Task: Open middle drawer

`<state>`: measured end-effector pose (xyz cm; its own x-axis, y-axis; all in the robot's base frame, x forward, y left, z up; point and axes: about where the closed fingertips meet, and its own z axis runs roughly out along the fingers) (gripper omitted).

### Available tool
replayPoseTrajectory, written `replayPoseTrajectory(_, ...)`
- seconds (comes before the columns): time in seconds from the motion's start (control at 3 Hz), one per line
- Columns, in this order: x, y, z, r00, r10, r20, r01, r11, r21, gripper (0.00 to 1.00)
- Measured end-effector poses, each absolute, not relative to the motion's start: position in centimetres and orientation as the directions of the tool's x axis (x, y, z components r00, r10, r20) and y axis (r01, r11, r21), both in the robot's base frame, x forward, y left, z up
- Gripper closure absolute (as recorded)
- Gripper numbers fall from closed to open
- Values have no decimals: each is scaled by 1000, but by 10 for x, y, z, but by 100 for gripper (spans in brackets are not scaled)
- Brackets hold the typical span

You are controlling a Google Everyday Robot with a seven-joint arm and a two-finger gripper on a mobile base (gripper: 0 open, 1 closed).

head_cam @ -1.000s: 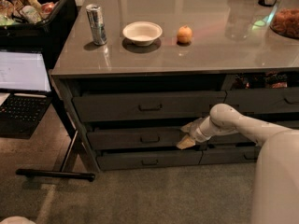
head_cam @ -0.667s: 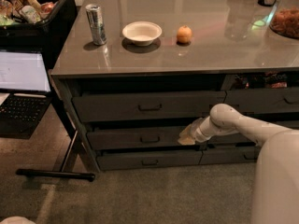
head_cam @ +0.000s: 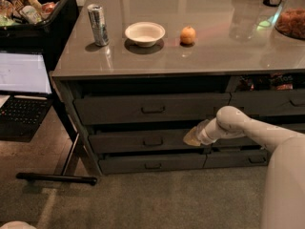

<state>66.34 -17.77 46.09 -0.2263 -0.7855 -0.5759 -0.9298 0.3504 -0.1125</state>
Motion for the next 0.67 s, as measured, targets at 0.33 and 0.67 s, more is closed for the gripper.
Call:
replayPoseTrajectory(0.33, 662, -183, 456, -200, -815, -544, -932, 329, -151, 64)
replayPoseTrajectory(0.67, 662, -183, 456, -200, -815, -544, -932, 329, -151, 41)
